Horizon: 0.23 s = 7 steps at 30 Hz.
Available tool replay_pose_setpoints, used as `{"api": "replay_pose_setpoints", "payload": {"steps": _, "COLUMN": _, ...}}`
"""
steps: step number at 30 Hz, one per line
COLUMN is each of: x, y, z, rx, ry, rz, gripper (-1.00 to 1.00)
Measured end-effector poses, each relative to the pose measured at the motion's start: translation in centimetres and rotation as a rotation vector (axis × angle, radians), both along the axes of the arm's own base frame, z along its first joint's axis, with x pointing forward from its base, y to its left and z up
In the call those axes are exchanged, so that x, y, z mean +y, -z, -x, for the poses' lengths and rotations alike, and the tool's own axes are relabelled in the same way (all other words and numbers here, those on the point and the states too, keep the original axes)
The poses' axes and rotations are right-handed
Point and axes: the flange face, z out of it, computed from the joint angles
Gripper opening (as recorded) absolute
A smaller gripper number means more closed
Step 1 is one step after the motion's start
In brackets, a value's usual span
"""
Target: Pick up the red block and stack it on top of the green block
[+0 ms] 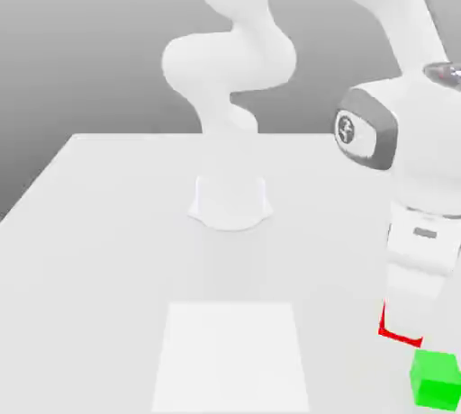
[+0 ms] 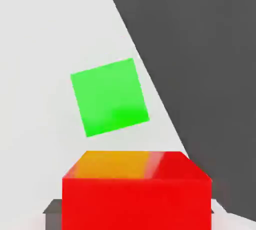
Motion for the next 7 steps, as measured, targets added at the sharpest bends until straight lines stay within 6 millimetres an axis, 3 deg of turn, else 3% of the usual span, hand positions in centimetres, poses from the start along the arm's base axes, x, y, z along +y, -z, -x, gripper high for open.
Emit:
{"api": "replay_pose_setpoints", "payload": {"steps": 3, "x": 1.0, "y": 3.6, "z": -0.2, "rx": 0.000, "ry": -0.036, "rz": 0.000, "gripper": -1.00}}
{"api": "replay_pose_setpoints", "payload": {"steps": 4, "x": 1.1, "y": 5.0, "z": -0.2, "rx": 0.000, "ry": -0.038, "rz": 0.000, "gripper": 1.00}}
{"api": "replay_pose_setpoints", "payload": {"steps": 7, "x": 1.1, "y": 5.0, "z": -0.2, "rx": 0.000, "ry": -0.038, "rz": 0.000, "gripper": 1.00}}
